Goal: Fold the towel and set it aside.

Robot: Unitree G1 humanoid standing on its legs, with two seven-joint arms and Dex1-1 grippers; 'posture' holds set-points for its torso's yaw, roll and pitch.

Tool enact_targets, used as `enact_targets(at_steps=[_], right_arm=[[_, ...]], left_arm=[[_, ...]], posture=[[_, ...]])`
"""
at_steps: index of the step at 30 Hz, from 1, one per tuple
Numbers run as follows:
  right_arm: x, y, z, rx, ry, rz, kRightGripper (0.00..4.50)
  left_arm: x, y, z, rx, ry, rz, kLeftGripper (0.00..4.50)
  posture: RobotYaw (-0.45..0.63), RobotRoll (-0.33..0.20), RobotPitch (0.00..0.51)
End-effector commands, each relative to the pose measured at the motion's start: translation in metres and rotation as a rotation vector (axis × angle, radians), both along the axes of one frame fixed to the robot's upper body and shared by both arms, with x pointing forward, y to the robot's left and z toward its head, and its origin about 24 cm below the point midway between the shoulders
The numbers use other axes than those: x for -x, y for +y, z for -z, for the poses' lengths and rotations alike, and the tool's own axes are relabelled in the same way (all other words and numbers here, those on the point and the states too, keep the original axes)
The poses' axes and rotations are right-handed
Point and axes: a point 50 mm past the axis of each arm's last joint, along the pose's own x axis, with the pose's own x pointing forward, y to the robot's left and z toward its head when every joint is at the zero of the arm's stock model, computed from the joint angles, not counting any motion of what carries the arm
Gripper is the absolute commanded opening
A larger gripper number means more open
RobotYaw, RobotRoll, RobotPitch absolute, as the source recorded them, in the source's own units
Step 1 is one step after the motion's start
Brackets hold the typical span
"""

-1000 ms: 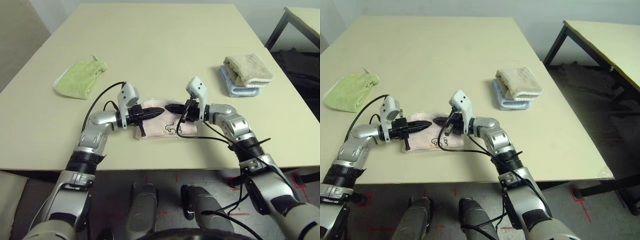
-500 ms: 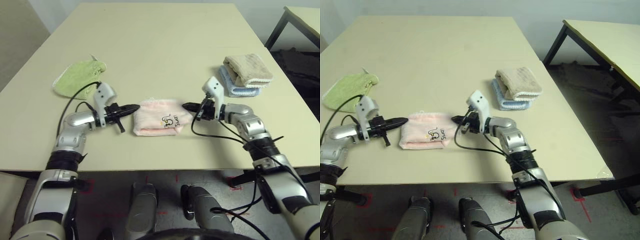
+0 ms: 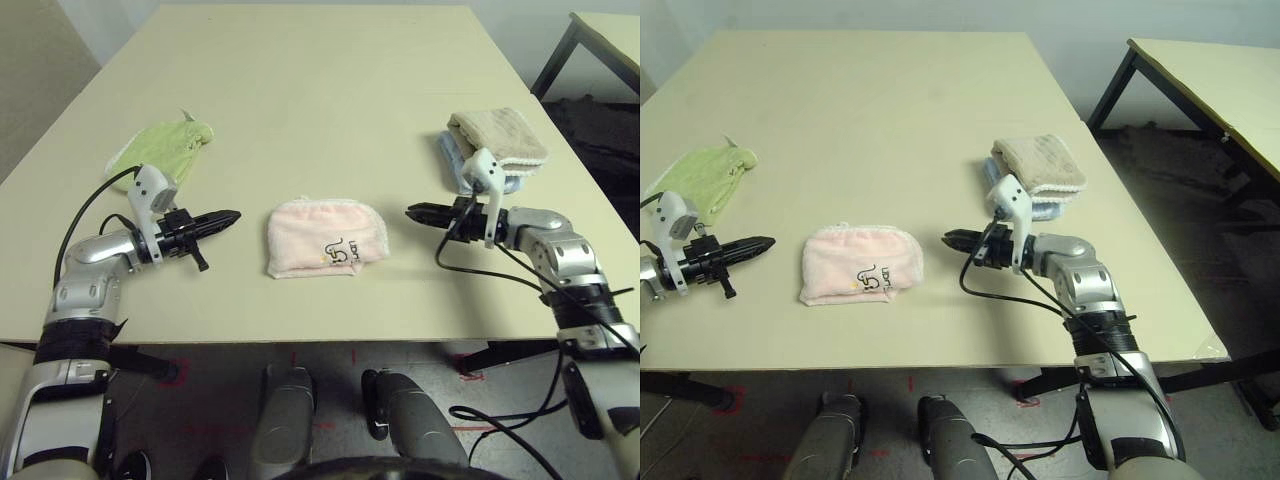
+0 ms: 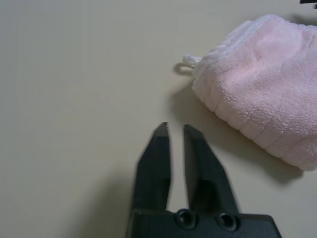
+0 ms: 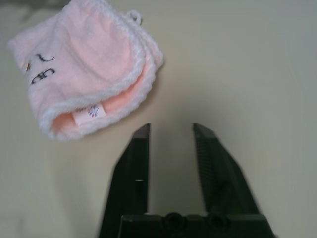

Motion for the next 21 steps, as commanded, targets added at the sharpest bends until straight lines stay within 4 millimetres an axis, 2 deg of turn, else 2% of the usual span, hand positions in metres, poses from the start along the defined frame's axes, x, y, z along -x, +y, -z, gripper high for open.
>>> enact_targets(at_steps=[1,4,5,7,21], right_arm=[[0.005,-0.009,0.004,-0.002,0.07,-0.009,3.13],[0.008,-0.019,0.006,0.017,0.125,-0.009,4.25],[0.009,-0.021,0.006,0.019,0.132,-0.008,4.5],[0.009,-0.024,0.006,0.012,0.146,0.001,4.5],[0.015,-0.033,0.007,-0.062,0.351,0.05,4.5]], left_arm=[[0.01,-0.005,-0.013,0.026,-0.061,0.144,2.34],[0.02,-0.002,-0.024,0.019,-0.131,0.26,3.41],[0.021,0.0,-0.026,0.011,-0.145,0.273,3.7],[0.023,0.005,-0.028,-0.002,-0.157,0.291,4.42],[0.028,0.016,-0.041,-0.052,-0.193,0.359,4.47]], posture=[[0.06,0.0,0.156],[0.06,0.0,0.155],[0.06,0.0,0.155],[0.06,0.0,0.155],[0.06,0.0,0.154]])
